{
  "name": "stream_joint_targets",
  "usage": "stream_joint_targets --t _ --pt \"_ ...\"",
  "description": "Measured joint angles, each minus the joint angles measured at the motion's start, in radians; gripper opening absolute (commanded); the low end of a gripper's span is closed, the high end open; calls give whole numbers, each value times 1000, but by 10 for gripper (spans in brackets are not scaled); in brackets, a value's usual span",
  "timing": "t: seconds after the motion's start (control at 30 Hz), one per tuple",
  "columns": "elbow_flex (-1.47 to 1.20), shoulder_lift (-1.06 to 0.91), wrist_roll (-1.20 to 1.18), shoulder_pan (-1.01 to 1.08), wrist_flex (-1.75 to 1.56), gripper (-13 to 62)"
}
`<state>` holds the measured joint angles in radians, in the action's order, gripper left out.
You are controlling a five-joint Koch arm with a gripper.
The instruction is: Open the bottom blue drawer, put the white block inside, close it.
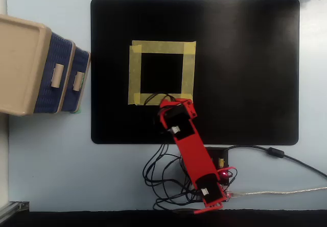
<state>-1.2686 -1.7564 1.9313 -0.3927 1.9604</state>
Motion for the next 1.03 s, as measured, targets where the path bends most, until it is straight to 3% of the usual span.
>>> stream_joint_targets --t 0.1,0.23,0.37,1.03 --pt "-336 -192 -167 138 -61 338" --pt "-802 -482 -198 186 -189 339" --pt "-1051 -549 -201 181 -284 341" --pt "-1155 -549 -230 184 -370 344"
